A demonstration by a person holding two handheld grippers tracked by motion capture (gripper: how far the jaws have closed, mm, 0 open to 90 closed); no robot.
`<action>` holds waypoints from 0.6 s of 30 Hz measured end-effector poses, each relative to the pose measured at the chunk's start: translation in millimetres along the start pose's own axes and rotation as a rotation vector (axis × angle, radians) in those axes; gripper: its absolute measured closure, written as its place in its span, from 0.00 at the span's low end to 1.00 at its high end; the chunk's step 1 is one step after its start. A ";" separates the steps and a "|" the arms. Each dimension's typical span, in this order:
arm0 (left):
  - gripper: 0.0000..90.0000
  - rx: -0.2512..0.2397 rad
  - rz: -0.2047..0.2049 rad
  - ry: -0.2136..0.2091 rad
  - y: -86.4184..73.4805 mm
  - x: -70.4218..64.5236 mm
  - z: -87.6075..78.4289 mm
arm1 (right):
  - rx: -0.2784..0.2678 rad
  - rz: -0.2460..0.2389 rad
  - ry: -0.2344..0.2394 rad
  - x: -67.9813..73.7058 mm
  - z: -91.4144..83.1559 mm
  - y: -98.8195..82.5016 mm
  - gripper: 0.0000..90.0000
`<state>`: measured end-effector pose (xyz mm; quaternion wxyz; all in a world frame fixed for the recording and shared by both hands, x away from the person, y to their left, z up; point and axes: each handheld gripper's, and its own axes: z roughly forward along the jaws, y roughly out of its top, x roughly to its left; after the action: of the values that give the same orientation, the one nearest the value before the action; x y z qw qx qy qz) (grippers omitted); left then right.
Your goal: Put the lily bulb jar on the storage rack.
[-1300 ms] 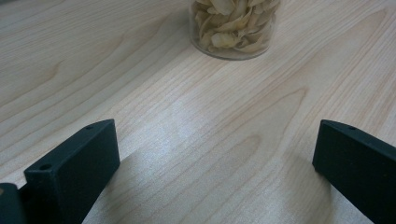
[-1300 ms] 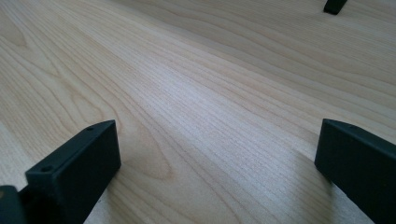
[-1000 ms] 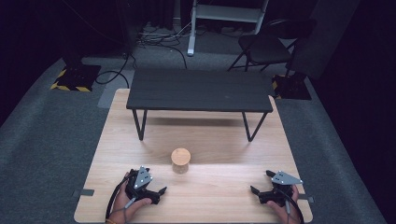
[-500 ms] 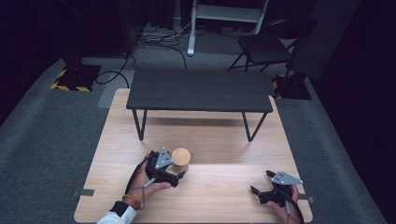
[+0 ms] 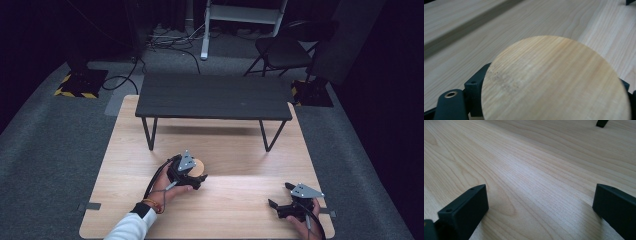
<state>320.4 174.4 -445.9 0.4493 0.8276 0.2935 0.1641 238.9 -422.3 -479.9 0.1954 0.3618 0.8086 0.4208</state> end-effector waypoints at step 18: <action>0.29 0.000 0.000 -0.009 33.8 0.4 -9.0 | 0.000 0.000 0.000 0.0 0.0 0.0 0.00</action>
<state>327.4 166.1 -412.7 0.4507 0.8283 0.2916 0.1605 239.0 -422.3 -479.9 0.1952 0.3618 0.8086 0.4208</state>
